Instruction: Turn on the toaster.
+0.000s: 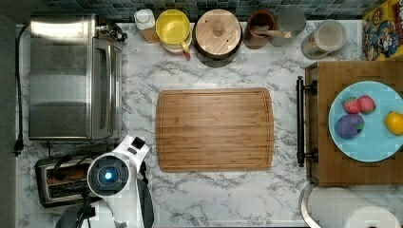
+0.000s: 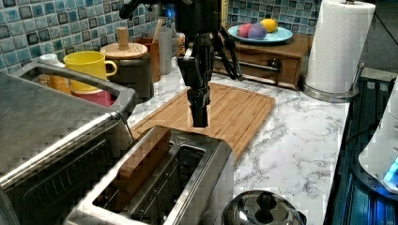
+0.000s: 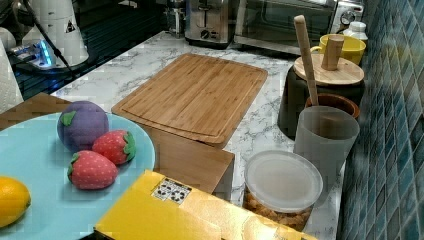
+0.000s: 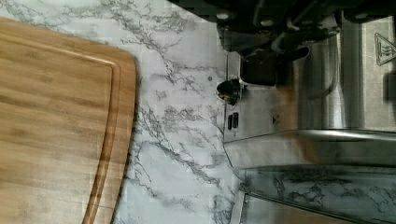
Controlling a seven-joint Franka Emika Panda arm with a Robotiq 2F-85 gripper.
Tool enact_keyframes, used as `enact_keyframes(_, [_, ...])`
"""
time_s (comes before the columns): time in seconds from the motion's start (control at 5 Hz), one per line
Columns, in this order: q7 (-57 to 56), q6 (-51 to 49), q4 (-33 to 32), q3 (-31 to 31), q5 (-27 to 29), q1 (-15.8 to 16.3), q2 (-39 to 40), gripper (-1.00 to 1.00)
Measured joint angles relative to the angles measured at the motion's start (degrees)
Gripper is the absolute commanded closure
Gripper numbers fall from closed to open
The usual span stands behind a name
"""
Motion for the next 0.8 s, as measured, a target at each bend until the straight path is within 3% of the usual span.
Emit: enact_keyframes(0.8, [2.5,0.0,1.6,0.7,-2.7,0.2,7.2,1.00])
